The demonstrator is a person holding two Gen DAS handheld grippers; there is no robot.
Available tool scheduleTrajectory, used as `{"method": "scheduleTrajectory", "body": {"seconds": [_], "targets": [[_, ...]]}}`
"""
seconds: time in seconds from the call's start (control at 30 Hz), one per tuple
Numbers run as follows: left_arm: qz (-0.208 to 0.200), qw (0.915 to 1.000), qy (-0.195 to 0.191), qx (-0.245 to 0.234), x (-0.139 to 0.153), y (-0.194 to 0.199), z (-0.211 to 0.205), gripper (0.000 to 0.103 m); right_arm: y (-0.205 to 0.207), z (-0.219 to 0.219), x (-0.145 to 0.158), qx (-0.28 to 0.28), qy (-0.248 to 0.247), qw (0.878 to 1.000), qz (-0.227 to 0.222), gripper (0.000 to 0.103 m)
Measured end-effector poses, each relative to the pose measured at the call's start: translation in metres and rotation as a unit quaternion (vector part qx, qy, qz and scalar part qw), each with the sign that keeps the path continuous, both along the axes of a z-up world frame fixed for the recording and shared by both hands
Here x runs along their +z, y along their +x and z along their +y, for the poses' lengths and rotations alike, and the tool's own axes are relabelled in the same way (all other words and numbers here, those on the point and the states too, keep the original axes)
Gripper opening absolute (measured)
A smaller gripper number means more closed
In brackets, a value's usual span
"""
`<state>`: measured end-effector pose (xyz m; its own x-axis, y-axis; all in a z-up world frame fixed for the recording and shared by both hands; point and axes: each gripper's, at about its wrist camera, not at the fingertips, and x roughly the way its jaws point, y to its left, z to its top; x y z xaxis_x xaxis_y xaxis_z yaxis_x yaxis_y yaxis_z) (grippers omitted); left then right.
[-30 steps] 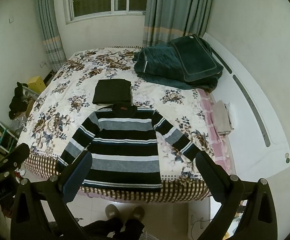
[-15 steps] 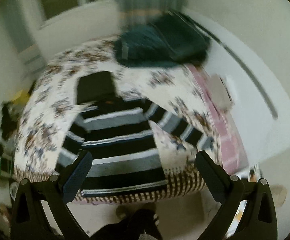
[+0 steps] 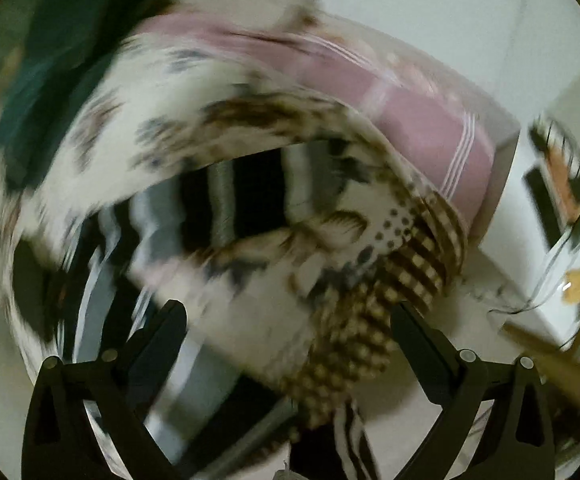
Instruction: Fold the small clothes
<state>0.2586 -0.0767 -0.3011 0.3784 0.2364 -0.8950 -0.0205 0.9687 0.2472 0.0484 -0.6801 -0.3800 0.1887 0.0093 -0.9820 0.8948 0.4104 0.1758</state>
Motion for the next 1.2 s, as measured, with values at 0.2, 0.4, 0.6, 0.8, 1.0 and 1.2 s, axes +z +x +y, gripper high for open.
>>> {"method": "scheduleTrajectory", "body": {"seconds": [0.2, 0.4, 0.6, 0.8, 1.0, 1.2], "targets": [[0.063, 0.9975, 0.031, 0.001, -0.118, 0.036, -0.024, 0.103, 0.006, -0.076, -0.141, -0.116, 0.057, 0.992, -0.012, 0.099], [0.1, 0.9948, 0.023, 0.004, -0.198, 0.06, -0.043, 0.103, 0.037, -0.097, -0.202, -0.131, 0.049, 0.989, -0.045, 0.072], [0.105, 0.9942, 0.007, -0.022, -0.231, 0.072, -0.064, 0.103, 0.066, -0.085, -0.174, -0.065, 0.022, 0.995, -0.075, 0.006], [0.102, 0.9931, -0.029, -0.05, -0.236, 0.076, -0.085, 0.103, 0.08, -0.128, -0.115, -0.047, -0.031, 0.993, -0.099, 0.006], [0.117, 0.991, -0.049, -0.043, -0.247, 0.08, -0.088, 0.103, 0.096, -0.16, -0.126, -0.067, 0.009, 0.992, -0.106, 0.035], [0.127, 0.9901, -0.043, -0.04, -0.259, 0.077, -0.075, 0.103, 0.034, -0.115, -0.155, -0.18, 0.083, 0.96, -0.196, 0.068]]}}
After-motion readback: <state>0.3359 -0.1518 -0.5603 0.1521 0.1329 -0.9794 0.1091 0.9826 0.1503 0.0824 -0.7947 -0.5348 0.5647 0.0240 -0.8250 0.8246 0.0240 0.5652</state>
